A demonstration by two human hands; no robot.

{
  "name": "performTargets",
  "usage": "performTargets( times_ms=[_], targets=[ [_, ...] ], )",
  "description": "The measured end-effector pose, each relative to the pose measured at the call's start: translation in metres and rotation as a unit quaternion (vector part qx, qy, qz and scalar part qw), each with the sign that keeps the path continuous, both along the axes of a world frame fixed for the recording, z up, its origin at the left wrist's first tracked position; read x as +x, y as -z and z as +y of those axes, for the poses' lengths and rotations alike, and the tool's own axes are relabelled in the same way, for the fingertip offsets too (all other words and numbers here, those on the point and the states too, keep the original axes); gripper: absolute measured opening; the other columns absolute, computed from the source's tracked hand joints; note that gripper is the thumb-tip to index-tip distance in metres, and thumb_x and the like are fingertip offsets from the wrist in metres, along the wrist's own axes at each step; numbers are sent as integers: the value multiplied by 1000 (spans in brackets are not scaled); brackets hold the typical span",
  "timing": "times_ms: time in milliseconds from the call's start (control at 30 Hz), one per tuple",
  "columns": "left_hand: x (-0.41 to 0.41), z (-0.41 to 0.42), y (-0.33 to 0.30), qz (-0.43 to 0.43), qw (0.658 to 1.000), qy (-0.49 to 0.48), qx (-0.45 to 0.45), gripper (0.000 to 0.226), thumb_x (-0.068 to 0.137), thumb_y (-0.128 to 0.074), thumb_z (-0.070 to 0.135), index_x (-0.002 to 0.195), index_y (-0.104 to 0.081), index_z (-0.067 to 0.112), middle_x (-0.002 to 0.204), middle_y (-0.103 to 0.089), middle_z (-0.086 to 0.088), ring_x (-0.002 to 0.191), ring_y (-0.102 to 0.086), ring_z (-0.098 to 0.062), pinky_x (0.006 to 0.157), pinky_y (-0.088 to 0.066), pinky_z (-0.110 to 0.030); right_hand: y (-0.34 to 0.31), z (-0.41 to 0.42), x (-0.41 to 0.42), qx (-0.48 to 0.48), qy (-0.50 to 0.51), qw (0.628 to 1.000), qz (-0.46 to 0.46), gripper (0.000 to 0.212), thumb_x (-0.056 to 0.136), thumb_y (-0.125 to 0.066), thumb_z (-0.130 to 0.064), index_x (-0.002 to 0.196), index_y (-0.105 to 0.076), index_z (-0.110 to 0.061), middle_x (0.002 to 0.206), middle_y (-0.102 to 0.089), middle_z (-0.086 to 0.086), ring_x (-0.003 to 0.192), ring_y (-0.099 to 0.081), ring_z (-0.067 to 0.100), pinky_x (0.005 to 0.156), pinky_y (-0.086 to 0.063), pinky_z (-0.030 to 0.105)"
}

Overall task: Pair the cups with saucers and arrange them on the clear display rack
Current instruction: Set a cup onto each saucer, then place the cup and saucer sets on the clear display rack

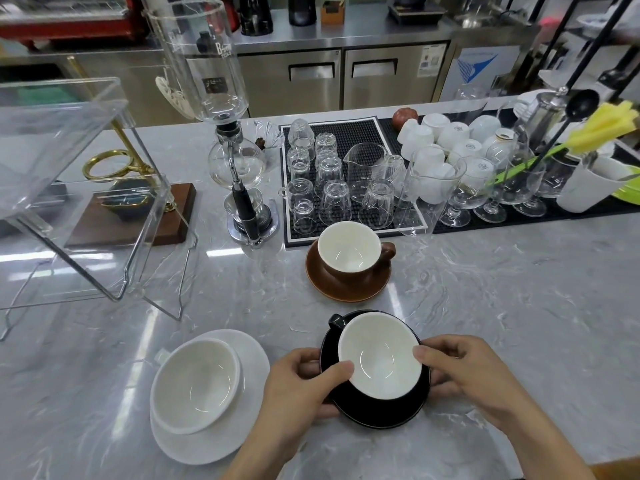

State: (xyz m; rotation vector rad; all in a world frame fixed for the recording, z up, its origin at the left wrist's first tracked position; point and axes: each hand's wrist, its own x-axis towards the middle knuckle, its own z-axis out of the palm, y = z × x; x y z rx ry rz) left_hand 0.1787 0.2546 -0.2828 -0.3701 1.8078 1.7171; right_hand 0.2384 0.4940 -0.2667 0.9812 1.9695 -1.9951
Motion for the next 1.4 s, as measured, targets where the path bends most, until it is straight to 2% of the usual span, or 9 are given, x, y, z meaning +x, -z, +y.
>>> performTargets(
  times_ms=[100,567,767,833,933,1000,1100,1300,1400],
  targets=[
    [-2,-1,-1,-1,1000,3,8,49,64,-93,18,106,-70,6,74,-79,-2,65,-77,-20,54,-60,-34,1,0,-2,14,0,1000,3,12,81,-78,-9,87,-76,2,72,-68,19,50,-64,19,48,-55,26],
    [-3,3,0,3,1000,-3,25,68,43,-90,32,103,-70,6,72,-77,-6,64,-76,-21,55,-61,-37,4,0,-4,5,3,1000,0,14,81,-77,-8,88,-74,3,68,-69,18,51,-64,22,52,-59,34],
    [-2,2,-7,2,999,-13,30,57,52,-88,20,103,-71,4,72,-75,-7,64,-74,-23,57,-62,-41,0,-2,-3,21,-2,1000,3,14,81,-77,-7,89,-74,4,67,-69,19,51,-65,22,51,-57,31],
    [-1,2,-13,12,999,-19,38,54,52,-87,16,102,-71,4,69,-75,-5,64,-75,-23,55,-62,-39,-6,-2,-3,35,-4,999,17,14,80,-78,-5,91,-74,3,70,-72,19,52,-67,23,50,-57,31],
    [-3,2,-27,37,998,-33,49,53,49,-86,14,99,-72,6,64,-74,1,64,-76,-21,54,-62,-40,-21,-4,-6,55,-2,997,50,13,78,-79,-3,90,-74,-3,66,-71,12,55,-68,22,57,-61,40],
    [-4,1,-36,57,996,-40,47,59,42,-87,21,99,-74,9,70,-75,-2,67,-76,-21,57,-64,-46,-31,-4,-8,63,-1,995,74,13,77,-81,-3,89,-76,-7,66,-70,9,58,-68,22,59,-63,43],
    [-5,-4,-53,82,994,-57,47,65,37,-87,26,100,-74,13,86,-75,-12,75,-76,-31,64,-65,-54,-50,-9,-14,61,-13,993,104,14,75,-81,-2,86,-77,-10,67,-71,8,61,-67,24,56,-62,40],
    [-10,-23,-78,116,987,-91,67,58,38,-90,22,95,-79,18,80,-74,-6,66,-71,-21,59,-63,-43,-79,-24,-31,56,-46,987,146,19,72,-82,0,86,-78,-12,69,-70,12,66,-64,28,55,-62,39],
    [-12,-35,-91,131,982,-116,72,54,38,-91,21,91,-81,20,81,-75,-8,64,-69,-21,59,-64,-45,-94,-36,-39,59,-71,983,161,31,59,-90,-11,87,-79,-18,75,-69,20,69,-61,29,54,-61,37]
  ],
)
